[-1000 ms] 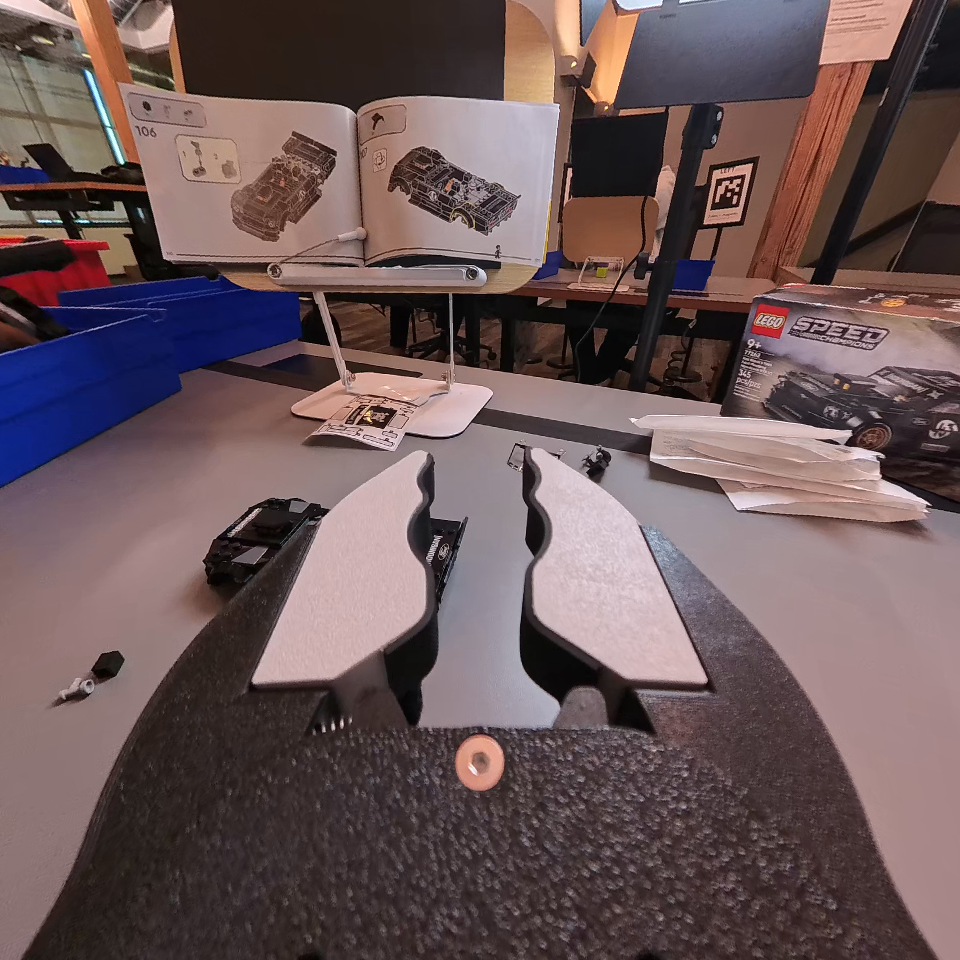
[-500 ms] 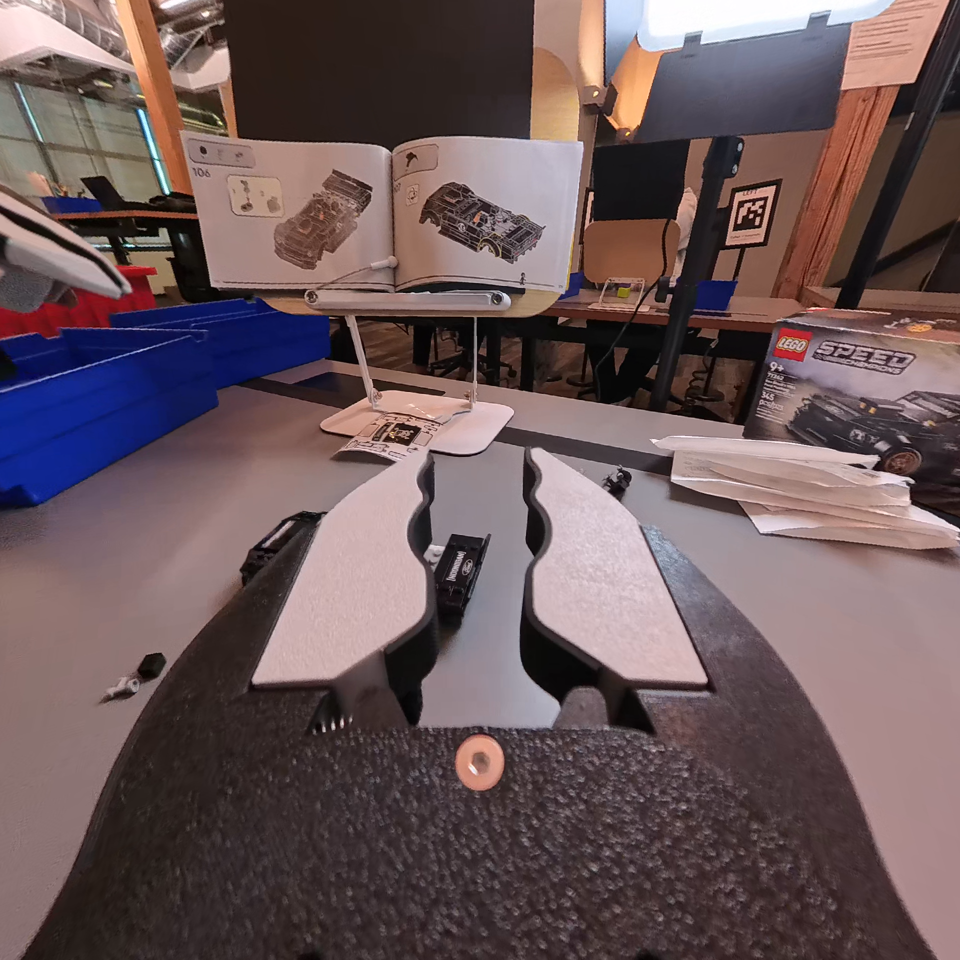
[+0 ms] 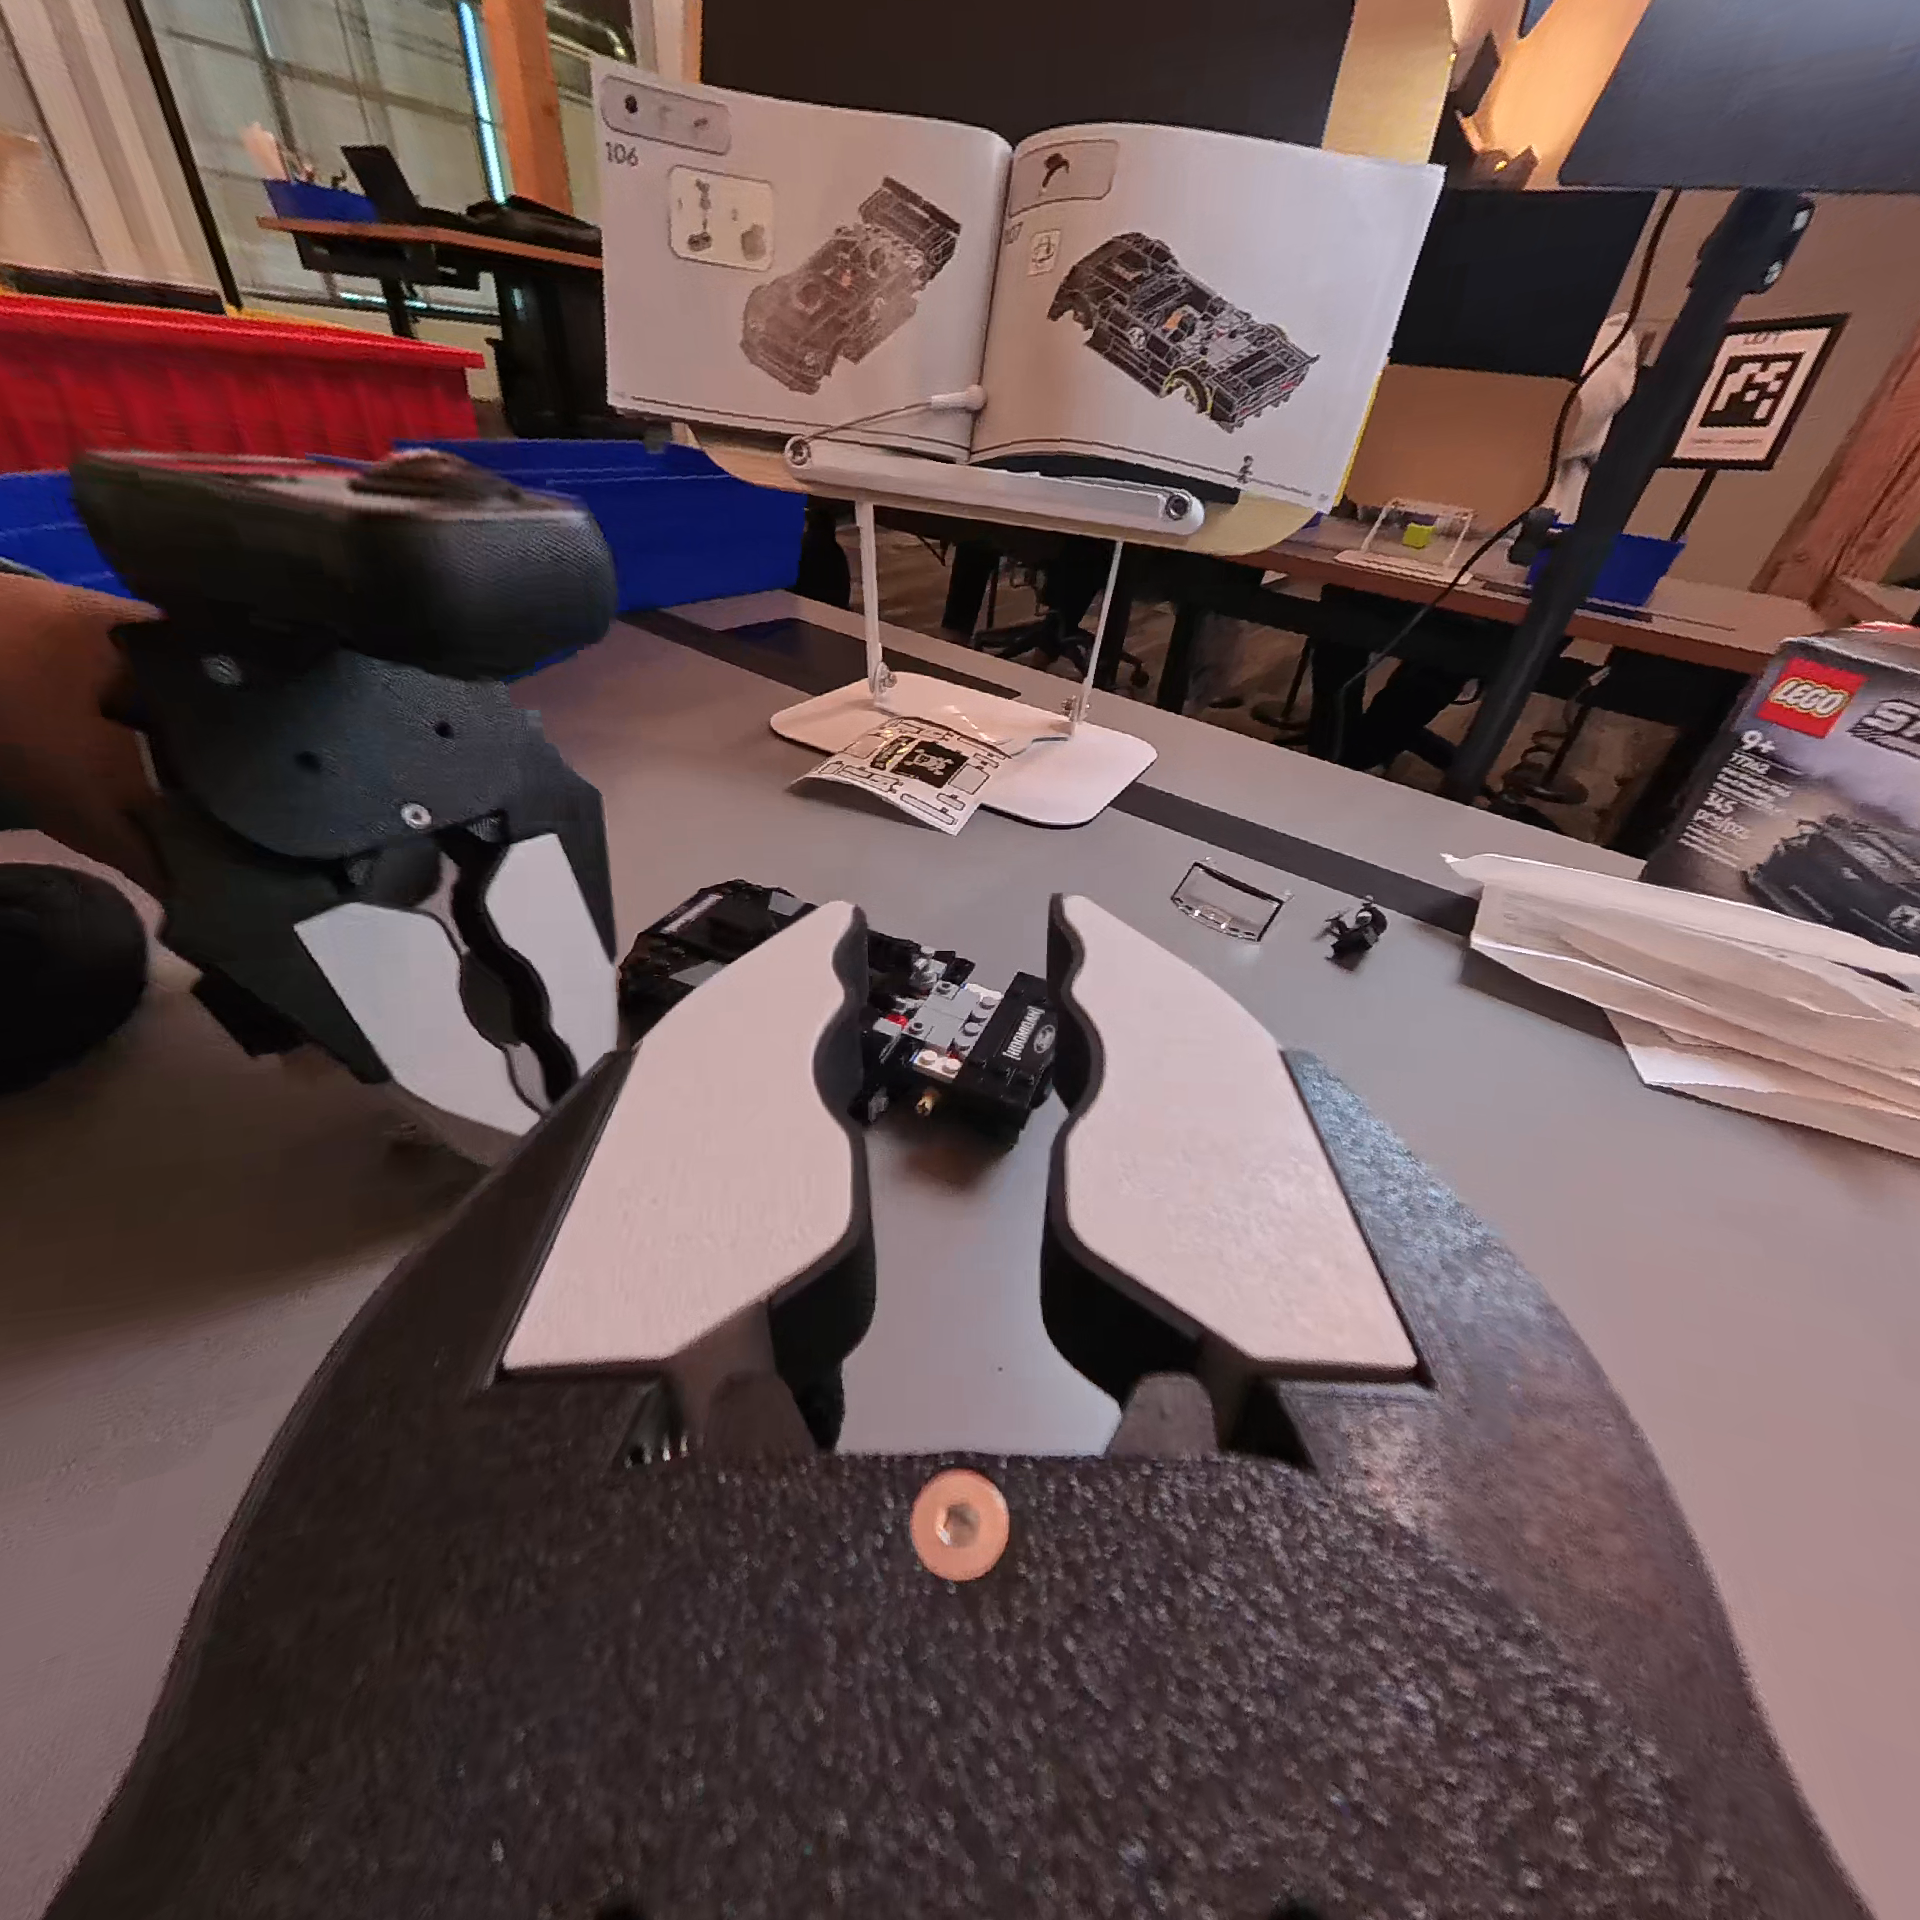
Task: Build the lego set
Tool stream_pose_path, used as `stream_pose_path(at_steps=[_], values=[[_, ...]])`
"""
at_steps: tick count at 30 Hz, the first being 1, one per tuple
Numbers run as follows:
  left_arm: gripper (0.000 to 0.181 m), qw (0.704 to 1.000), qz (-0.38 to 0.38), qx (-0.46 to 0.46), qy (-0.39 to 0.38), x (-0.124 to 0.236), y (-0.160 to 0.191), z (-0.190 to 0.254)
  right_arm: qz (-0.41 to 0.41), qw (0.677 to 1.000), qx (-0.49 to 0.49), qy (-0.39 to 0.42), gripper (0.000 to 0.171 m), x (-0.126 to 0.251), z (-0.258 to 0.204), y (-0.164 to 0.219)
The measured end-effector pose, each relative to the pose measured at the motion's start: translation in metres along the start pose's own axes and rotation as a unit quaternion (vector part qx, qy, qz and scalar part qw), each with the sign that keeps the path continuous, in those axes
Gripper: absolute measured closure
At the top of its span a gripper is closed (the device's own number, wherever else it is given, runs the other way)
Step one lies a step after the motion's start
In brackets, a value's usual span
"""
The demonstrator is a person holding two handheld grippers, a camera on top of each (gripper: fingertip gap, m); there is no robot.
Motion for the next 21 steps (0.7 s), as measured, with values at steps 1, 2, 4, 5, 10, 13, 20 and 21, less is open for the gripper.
stream_pose_path(at_steps=[1, 2, 4, 5, 10, 13, 20, 21], values=[[0.172, 1.000, -0.006, -0.005, -0.005, -0.003, -0.002, 0.000, 0.000, 1.000, -0.001, -0.006, 0.138, 0.000, -0.001, 0.000], [0.173, 1.000, -0.002, -0.005, 0.001, -0.004, -0.003, 0.000, 0.001, 1.000, -0.001, -0.011, 0.138, -0.001, -0.002, 0.000], [0.172, 1.000, -0.005, 0.001, 0.010, -0.003, -0.003, -0.001, -0.002, 1.000, -0.001, -0.021, 0.138, -0.001, -0.003, 0.001], [0.169, 1.000, -0.004, 0.004, 0.016, -0.003, -0.002, -0.001, -0.004, 1.000, -0.001, -0.026, 0.138, -0.002, -0.004, 0.002], [0.149, 1.000, 0.016, 0.005, 0.020, 0.005, 0.008, 0.002, -0.028, 0.998, 0.012, -0.053, 0.139, -0.008, -0.011, 0.005], [0.148, 0.998, 0.052, 0.022, 0.038, 0.014, 0.020, 0.002, -0.074, 0.992, 0.040, -0.091, 0.138, -0.016, -0.021, 0.010], [0.153, 0.992, 0.117, 0.041, 0.020, 0.032, 0.051, -0.008, -0.226, 0.931, 0.186, -0.220, 0.138, -0.045, -0.059, 0.020], [0.155, 0.990, 0.128, 0.051, 0.017, 0.032, 0.054, -0.010, -0.239, 0.921, 0.205, -0.229, 0.141, -0.050, -0.061, 0.021]])
Point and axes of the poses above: each gripper's, where its closed fingertips meet, x back along the fingers, y out of its underside, z = x × y across the jaws, the point moved 10 cm from there along x, back along the fingers, and after that the axes turned 4 degrees about -z, right-handed, at the moved point
